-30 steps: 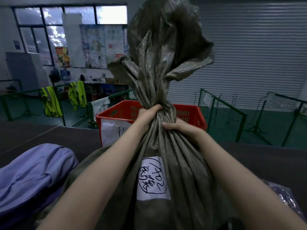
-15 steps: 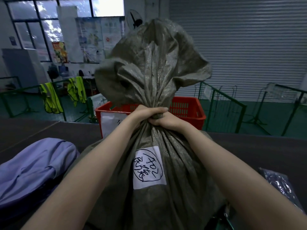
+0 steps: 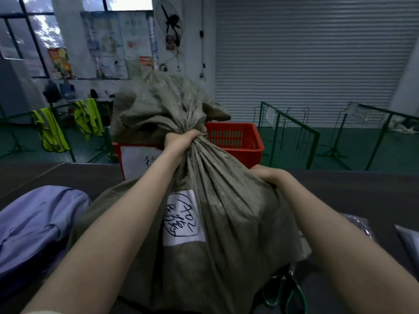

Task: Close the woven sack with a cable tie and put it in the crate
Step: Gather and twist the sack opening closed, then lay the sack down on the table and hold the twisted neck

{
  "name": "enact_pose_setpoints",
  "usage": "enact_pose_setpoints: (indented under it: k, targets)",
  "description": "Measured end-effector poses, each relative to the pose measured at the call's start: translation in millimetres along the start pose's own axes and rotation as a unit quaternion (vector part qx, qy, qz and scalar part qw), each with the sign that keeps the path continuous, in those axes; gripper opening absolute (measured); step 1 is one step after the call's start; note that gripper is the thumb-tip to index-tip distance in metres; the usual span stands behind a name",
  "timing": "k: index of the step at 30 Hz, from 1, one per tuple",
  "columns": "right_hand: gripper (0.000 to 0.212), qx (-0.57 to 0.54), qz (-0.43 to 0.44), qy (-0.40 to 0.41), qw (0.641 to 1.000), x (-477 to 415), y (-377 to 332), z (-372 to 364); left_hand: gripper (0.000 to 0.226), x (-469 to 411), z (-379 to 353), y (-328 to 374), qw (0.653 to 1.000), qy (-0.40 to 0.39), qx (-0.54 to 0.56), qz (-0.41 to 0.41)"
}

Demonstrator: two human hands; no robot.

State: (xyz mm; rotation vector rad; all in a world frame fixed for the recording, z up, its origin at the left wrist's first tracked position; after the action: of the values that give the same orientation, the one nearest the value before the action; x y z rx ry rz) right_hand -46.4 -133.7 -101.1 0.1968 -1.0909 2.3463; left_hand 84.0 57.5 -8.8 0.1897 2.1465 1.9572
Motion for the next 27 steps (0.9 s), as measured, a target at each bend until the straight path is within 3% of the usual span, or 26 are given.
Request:
enact_pose_setpoints:
  k: [4,6,9,12,17,21,24,25,26,27]
  targets:
    - [0.081,-0.061,0.018,-0.042,0.997,13.7,-12.2,-14.0,0.066,-11.1,-3.1,36.0,0.994,0.011,-0.099,-0.054]
    - [0.066,-0.118,0.038,-0.069,0.99,22.7,-19.2,-31.7,0.073,-10.6,-11.5,56.8,0.985,-0.019,-0.15,-0.079]
    - [0.024,-0.17,0.038,-0.109,0.979,41.6,-17.7,-70.8,0.09,2.0,-36.6,61.2,0.955,-0.109,-0.254,-0.104]
    - [0.026,-0.18,-0.011,-0.165,0.97,47.1,1.9,-124.8,0.073,19.1,-58.2,32.7,0.924,-0.18,-0.322,-0.098]
    - [0.025,-0.245,-0.058,-0.257,0.933,50.5,33.8,-191.3,0.067,29.6,-66.7,-41.5,0.921,-0.218,-0.319,-0.037]
    - [0.047,-0.243,-0.096,-0.261,0.929,41.5,62.1,-224.5,0.07,42.3,-76.8,-93.3,0.92,-0.241,-0.31,0.007]
    - [0.039,-0.298,-0.106,-0.164,0.935,33.2,75.5,-207.7,0.075,51.0,-76.9,-121.6,0.934,-0.236,-0.266,0.042]
    - [0.032,-0.356,-0.099,-0.116,0.922,27.0,80.8,-190.9,0.074,52.3,-75.8,-126.1,0.94,-0.232,-0.247,0.05]
    - [0.029,-0.463,-0.078,-0.084,0.879,21.0,86.3,-172.3,0.072,54.6,-76.1,-130.3,0.944,-0.231,-0.23,0.056]
    - [0.031,-0.6,-0.053,-0.061,0.796,14.1,89.5,-153.0,0.071,57.5,-76.4,-132.6,0.946,-0.232,-0.218,0.059]
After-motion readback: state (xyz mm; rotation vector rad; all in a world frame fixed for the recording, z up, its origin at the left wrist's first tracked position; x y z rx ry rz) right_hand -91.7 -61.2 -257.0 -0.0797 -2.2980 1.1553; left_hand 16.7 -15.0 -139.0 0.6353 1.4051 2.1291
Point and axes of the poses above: each hand's wrist, its own x-axis away from the middle knuckle, its own z-axis out of the back of the hand, y = z × x, the point moved 9 cm from there along -x, towards the middle knuckle
